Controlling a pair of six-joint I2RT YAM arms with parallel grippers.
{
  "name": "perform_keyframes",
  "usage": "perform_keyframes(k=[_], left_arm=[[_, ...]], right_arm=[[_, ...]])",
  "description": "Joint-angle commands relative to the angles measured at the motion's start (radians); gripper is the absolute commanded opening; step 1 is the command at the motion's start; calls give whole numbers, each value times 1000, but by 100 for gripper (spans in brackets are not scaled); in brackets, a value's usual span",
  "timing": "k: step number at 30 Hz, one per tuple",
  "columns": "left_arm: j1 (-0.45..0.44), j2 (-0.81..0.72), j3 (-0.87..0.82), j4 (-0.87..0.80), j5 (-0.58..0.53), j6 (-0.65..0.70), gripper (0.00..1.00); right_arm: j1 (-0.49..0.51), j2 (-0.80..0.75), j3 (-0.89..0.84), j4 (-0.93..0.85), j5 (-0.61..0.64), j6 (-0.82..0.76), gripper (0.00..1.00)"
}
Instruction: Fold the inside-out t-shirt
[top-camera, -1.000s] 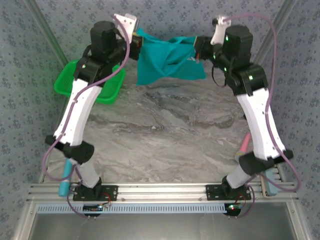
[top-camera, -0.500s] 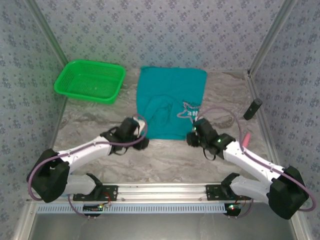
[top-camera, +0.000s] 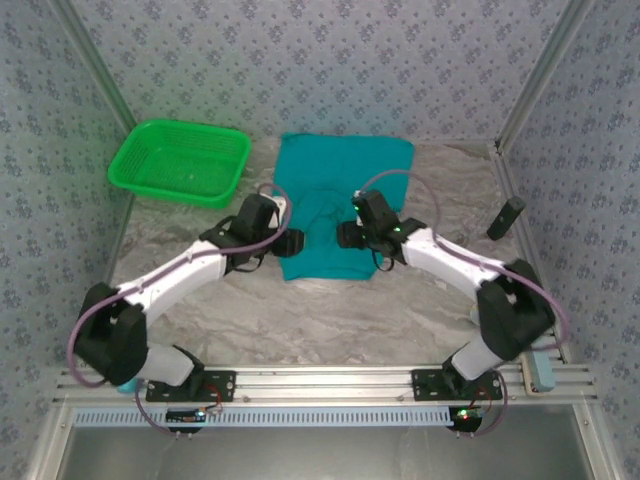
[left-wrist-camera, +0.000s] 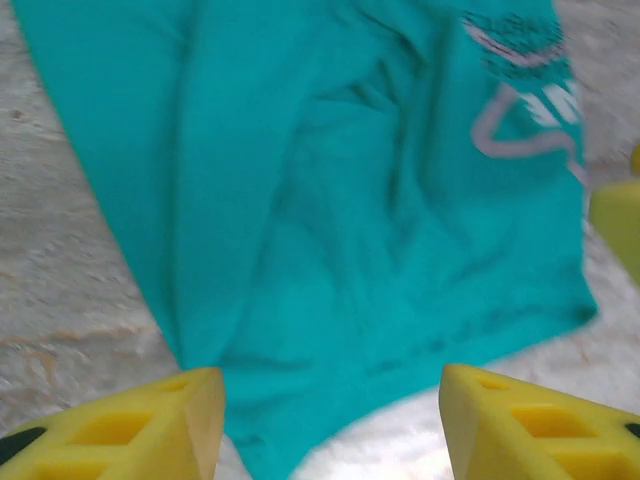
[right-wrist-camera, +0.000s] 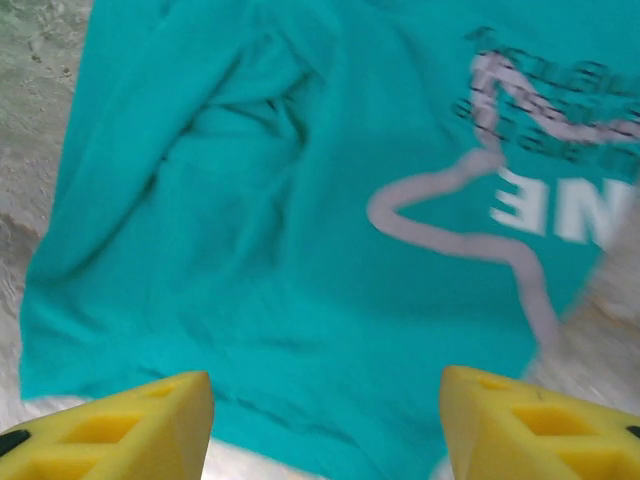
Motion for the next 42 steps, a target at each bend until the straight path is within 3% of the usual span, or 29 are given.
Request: perform_keyframes(k=[1, 6, 8, 12, 14, 18, 21, 25, 27, 29, 35, 38, 40, 42], left_arm=[[57, 78, 69, -27, 59, -16, 58], [91, 137, 101, -11, 81, -23, 58], [96, 153, 105, -7, 95, -25, 58], [98, 153, 98, -6, 135, -21, 58], [96, 145, 84, 0, 172, -24, 58], [55, 131, 39, 47, 265, -21, 58], [-11, 129, 23, 69, 286, 22, 59], [-60, 156, 31, 92, 290, 66, 60], [-66, 177, 39, 99, 287, 91, 60], [-76, 195, 44, 103, 267, 137, 60], [-111, 285, 49, 149, 288, 229, 63], [-139, 334, 53, 189, 311, 259, 66], [-151, 363, 69, 186, 295, 275, 66], [-154, 389, 88, 186, 282, 285, 59]], right_arm=[[24, 135, 92, 51, -104, -35, 61], [57, 324, 201, 46, -125, -59, 55], [60, 359, 184, 48, -152, -62, 46], [88, 299, 36, 52, -216, -65, 29], [118, 213, -63, 33, -239, -46, 24], [184, 24, -225, -78, -257, 95, 22], [201, -115, -285, -120, -295, 166, 33], [82, -223, -226, -233, -263, 186, 43], [19, -216, -196, -211, -265, 172, 50], [-18, -171, -164, -163, -260, 143, 50], [-18, 2, -86, -68, -148, 91, 47], [-5, 27, -105, -42, -157, 88, 38], [-5, 10, -127, -46, -144, 94, 26], [-12, -40, -156, -73, -97, 109, 18]])
